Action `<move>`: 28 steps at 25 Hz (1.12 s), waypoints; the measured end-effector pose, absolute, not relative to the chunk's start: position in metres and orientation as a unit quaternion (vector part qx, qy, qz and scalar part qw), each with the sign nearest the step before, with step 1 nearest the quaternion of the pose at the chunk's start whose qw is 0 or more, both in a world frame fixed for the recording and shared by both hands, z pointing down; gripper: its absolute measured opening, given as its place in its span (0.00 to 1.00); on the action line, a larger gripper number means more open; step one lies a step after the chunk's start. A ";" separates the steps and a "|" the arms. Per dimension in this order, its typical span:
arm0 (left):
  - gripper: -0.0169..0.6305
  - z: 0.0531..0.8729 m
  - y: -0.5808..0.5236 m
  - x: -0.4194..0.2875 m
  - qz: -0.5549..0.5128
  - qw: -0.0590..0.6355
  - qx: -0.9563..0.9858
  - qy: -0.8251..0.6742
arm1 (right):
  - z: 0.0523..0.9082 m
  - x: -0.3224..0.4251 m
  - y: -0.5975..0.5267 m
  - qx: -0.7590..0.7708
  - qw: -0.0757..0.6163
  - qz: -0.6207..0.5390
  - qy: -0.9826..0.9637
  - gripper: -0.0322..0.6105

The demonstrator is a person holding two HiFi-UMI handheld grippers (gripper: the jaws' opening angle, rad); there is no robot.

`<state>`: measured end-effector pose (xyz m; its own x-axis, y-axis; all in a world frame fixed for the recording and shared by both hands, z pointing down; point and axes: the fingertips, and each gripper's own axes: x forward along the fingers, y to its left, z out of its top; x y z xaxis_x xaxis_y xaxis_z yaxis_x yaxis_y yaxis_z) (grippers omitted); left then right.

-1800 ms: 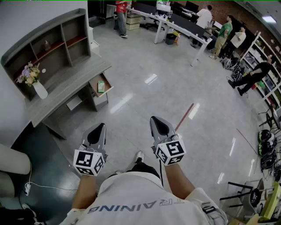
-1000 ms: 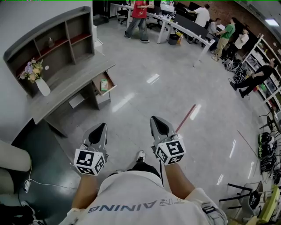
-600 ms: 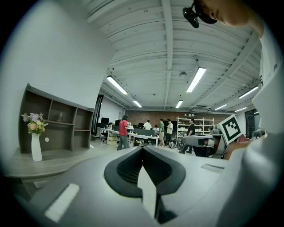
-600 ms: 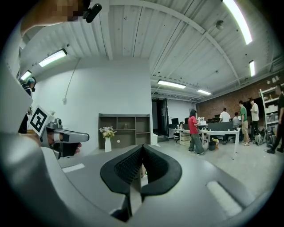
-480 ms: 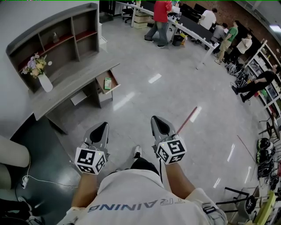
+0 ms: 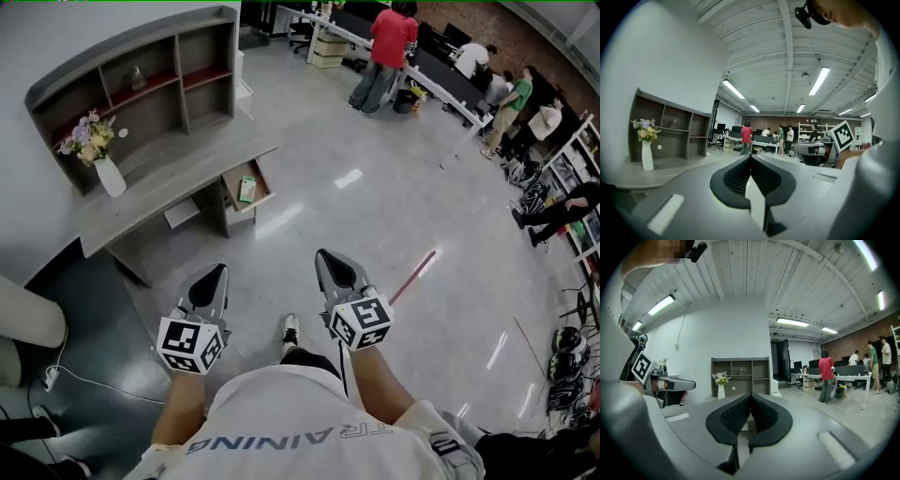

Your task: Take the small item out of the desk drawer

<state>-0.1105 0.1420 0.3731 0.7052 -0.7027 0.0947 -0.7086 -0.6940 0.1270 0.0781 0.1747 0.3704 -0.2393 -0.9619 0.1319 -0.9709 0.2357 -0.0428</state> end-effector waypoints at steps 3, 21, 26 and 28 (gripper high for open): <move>0.03 0.368 0.118 -0.101 0.021 0.071 0.918 -0.389 | 0.370 0.087 0.149 0.608 0.038 0.059 -0.791 0.07; 0.03 0.382 0.006 0.000 0.059 0.085 0.899 -0.426 | 0.404 0.191 0.016 0.569 0.033 0.108 -0.815 0.07; 0.03 0.396 -0.003 0.012 0.084 0.097 0.887 -0.443 | 0.425 0.209 -0.012 0.554 0.020 0.137 -0.821 0.07; 0.03 0.400 -0.008 0.012 0.094 0.097 0.884 -0.448 | 0.432 0.206 -0.020 0.546 0.015 0.146 -0.825 0.07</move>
